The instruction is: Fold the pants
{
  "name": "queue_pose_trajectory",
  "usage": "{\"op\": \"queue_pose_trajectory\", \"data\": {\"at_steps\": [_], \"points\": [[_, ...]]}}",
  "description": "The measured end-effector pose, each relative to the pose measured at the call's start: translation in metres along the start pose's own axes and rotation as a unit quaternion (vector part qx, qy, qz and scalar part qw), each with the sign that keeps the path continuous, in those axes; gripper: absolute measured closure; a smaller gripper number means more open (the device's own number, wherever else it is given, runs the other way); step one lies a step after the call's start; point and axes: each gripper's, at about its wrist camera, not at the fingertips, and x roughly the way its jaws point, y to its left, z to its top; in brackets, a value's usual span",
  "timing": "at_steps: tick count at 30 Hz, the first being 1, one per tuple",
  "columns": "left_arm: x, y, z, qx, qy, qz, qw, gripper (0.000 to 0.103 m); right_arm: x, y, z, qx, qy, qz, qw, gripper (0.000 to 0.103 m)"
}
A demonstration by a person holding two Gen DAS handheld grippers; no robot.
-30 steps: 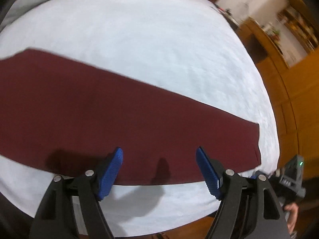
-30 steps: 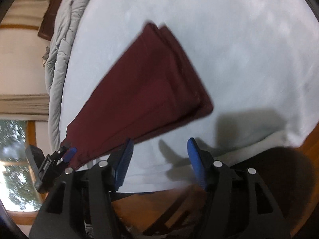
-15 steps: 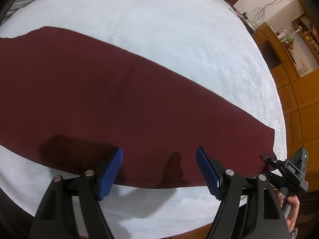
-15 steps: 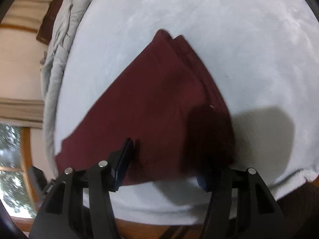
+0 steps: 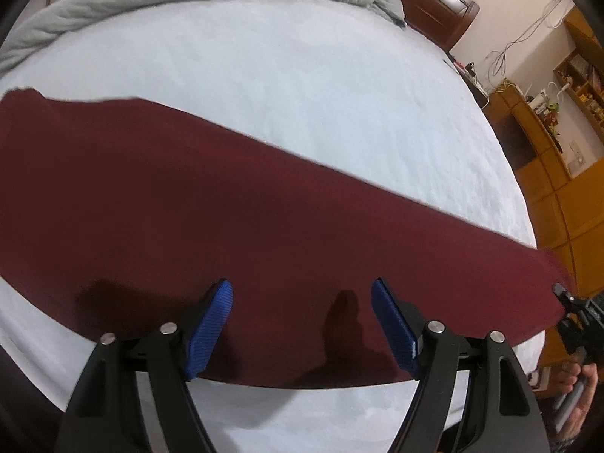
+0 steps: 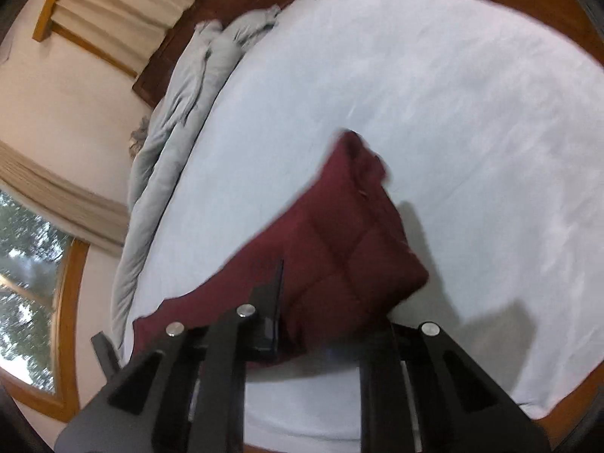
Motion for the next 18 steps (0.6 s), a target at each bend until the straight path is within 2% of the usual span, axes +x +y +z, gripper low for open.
{"op": "queue_pose_trajectory", "data": {"at_steps": [3, 7, 9, 11, 13, 15, 18], "points": [[0.011, 0.008, 0.0, -0.005, 0.005, 0.016, 0.9998, 0.024, -0.007, -0.037, 0.001, 0.031, -0.01, -0.055, 0.998, 0.088], [0.038, 0.016, -0.011, -0.009, 0.038, 0.031, 0.9988, 0.024, 0.027, -0.088, -0.021, 0.07, 0.046, -0.105, 0.991, 0.088], [0.042, 0.012, -0.016, 0.018, 0.032, 0.038, 0.9986, 0.024, 0.036, -0.099, -0.031, 0.078, 0.046, -0.106, 0.99, 0.088], [0.039, 0.005, -0.016, 0.03, 0.038, 0.044, 0.9978, 0.024, 0.029, -0.098, -0.032, 0.082, 0.036, -0.099, 0.991, 0.088], [0.034, 0.002, -0.012, 0.01, 0.042, 0.018, 0.9989, 0.023, 0.024, -0.087, -0.029, 0.058, 0.025, -0.104, 0.993, 0.087], [0.043, 0.002, -0.013, 0.006, 0.06, 0.019, 0.998, 0.023, 0.036, -0.081, -0.028, 0.041, 0.052, -0.146, 0.987, 0.087], [0.051, 0.002, -0.013, 0.006, 0.069, 0.008, 0.9976, 0.018, 0.042, -0.078, -0.028, 0.063, 0.062, -0.153, 0.984, 0.087]]}}
